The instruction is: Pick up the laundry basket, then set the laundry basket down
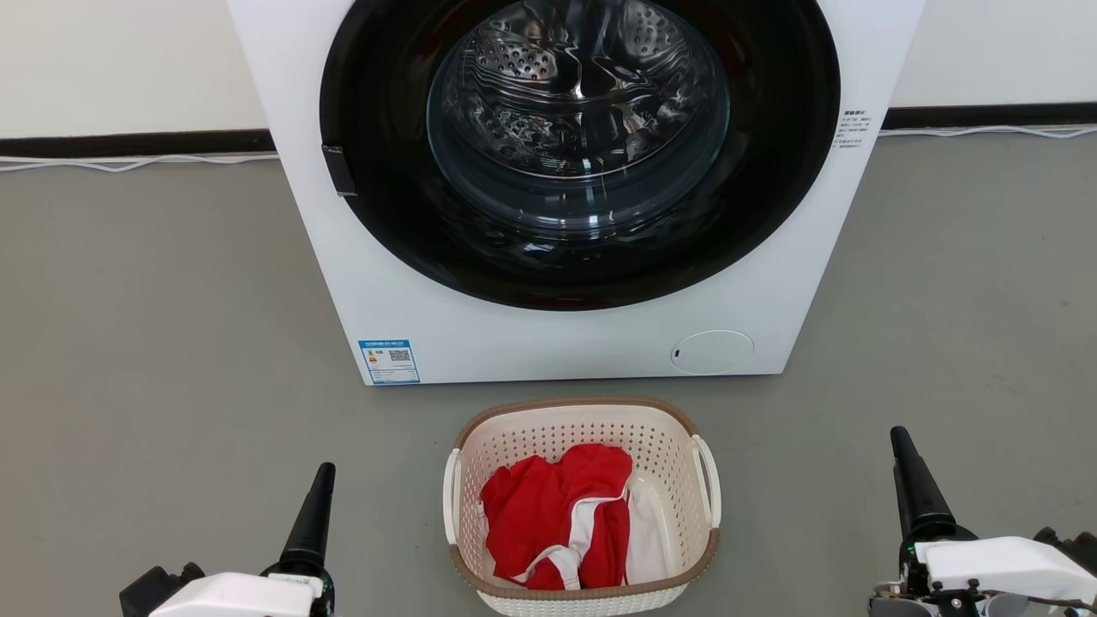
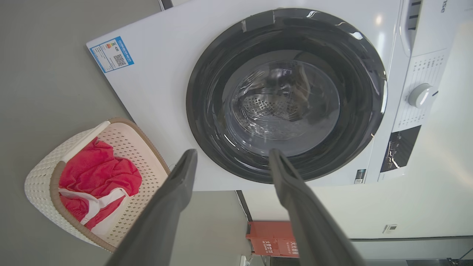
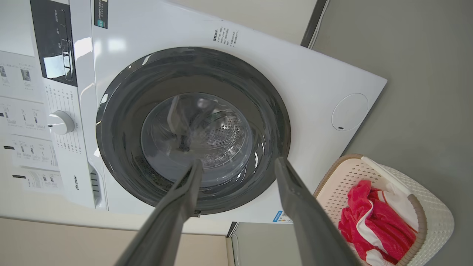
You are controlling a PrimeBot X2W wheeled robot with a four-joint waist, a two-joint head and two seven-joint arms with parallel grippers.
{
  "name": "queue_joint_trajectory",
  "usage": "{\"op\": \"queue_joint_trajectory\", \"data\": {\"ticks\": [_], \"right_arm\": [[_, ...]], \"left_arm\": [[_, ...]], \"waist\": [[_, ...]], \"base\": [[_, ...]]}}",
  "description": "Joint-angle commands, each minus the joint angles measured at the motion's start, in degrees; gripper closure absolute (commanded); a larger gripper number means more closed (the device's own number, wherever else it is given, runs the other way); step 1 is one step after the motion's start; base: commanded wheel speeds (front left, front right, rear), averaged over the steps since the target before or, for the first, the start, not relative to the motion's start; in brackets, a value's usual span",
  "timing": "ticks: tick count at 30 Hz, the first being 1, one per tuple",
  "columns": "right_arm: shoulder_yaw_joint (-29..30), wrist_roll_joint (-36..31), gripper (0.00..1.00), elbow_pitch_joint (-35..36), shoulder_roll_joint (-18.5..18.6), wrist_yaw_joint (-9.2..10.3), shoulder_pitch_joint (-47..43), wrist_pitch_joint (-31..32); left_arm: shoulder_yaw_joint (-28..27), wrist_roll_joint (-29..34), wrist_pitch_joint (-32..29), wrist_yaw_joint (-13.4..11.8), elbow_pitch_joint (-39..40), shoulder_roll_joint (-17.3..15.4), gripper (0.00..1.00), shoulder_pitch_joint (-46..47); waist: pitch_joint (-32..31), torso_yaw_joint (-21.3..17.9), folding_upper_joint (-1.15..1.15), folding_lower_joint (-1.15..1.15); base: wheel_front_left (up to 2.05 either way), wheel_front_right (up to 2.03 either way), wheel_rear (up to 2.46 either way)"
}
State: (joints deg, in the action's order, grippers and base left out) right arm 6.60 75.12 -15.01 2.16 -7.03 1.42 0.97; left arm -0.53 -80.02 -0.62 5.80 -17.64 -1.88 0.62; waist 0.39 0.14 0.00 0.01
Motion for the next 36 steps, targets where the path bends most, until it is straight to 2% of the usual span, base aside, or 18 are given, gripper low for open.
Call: {"op": "queue_joint_trajectory", "data": {"ticks": [1, 9, 22, 36], "right_arm": [[-0.55, -3.02, 0.0, 2.29, 0.46, -0.15, 1.29, -1.01], [-1.06, -10.67, 0.0, 2.87, 0.61, -0.17, 1.36, -2.18], [-1.7, -24.38, 0.0, 2.56, 1.31, -0.22, 1.74, -4.37], [-2.17, -36.41, 0.0, 1.94, 2.39, -0.27, 2.19, -6.72]], "left_arm": [[-0.13, 2.28, 0.66, -0.15, 1.84, -0.46, 0.0, 2.33], [0.25, 7.69, 1.83, -0.63, 1.87, -0.5, 0.0, 2.32], [0.37, 20.91, 4.02, -1.4, 2.1, -0.58, 0.0, 2.56], [0.67, 36.33, 6.37, -0.41, 3.36, -0.84, 0.0, 2.36]], "waist": [[-0.02, 0.02, 0.0, -0.01], [-0.02, 0.05, 0.0, -0.01], [-0.04, 0.23, 0.0, -0.01], [0.13, 0.41, 0.0, -0.01]], "base": [[0.0, 0.0, 0.0], [0.0, 0.0, 0.0], [0.0, 0.0, 0.0], [0.0, 0.0, 0.0]]}}
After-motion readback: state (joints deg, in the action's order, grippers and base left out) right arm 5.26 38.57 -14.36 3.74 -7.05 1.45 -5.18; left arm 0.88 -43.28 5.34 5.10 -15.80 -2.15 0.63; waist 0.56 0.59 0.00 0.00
